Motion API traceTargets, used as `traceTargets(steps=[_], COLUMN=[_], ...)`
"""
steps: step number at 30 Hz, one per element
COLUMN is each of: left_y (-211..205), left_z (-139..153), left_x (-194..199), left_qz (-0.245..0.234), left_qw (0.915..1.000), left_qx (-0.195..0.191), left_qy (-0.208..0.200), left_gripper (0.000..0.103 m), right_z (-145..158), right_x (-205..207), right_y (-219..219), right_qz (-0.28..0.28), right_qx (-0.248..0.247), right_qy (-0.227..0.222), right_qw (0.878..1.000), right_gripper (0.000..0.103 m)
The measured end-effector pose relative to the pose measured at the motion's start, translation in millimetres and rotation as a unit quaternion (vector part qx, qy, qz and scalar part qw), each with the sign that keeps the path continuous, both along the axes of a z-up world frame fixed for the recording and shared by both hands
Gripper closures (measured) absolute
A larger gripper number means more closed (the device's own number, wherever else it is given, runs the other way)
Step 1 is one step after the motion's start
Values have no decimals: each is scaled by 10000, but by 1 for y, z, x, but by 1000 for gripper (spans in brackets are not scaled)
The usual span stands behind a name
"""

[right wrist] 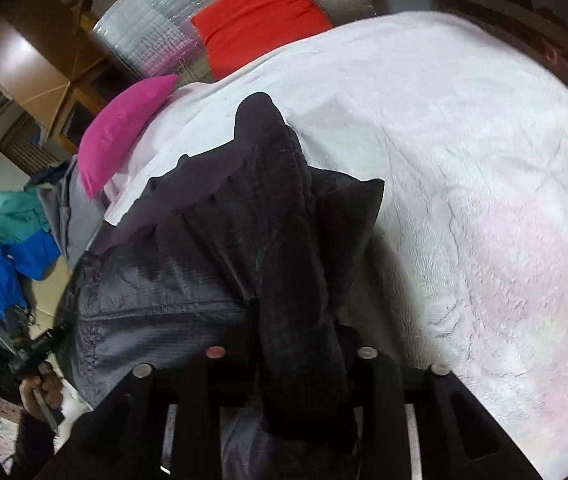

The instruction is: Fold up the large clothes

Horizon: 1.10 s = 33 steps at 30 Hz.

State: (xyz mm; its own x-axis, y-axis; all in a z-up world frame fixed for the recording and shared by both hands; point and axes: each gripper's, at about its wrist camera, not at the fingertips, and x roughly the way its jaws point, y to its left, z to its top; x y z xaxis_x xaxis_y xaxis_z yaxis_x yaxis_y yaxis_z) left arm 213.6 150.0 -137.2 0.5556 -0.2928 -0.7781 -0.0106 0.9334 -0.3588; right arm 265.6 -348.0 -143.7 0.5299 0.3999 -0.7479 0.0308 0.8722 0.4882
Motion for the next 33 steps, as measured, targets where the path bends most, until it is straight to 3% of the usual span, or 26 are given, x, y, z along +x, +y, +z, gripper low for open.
traceTargets(steps=[2,4,6,9,12,15,20,21,22,23,26,30,33], left_y=[1,4,11,25,28,12,-12,-14,-15,-15,-20,-18,-19], left_z=[0,5,17,39,51,41,20,17,15,13,17,28,2], left_x=[4,6,5,-5,12,46,89,95,100,104,106,98,110], left_qz=[-23,-53,-144,-77,-23,-224,-402,-375,-373,-376,-455,-447,-355], left_qw=[9999,9998,9998,9994,9986,9993,9983,9980,9975,9963,9951,9946,9950], left_qx=[56,93,136,133,160,169,423,506,584,729,878,884,934], left_qy=[94,147,104,-303,-512,-244,52,90,118,239,82,-304,55], left_gripper=[57,54,54,49,43,43,44,49,80,89,92,93,92], right_z=[-7,-10,-5,25,50,54,29,23,20,17,33,70,52], right_x=[0,-6,-12,-13,3,38,86,93,96,99,94,74,76], right_y=[-9,-22,-31,-41,-41,-20,-1,0,0,3,17,8,10], right_qz=[-91,-157,-217,-366,-307,-10,160,165,220,320,478,211,179], right_qx=[168,212,217,59,-45,-224,-636,-611,-597,-593,-1060,-1085,-1381], right_qy=[160,201,108,-262,-524,-416,-35,38,79,138,-144,-811,-636], right_qw=[9997,9994,9995,9990,9981,9989,9978,9980,9979,9976,9931,9906,9882], right_gripper=[42,34,34,34,34,34,34,37,63,89,95,96,96])
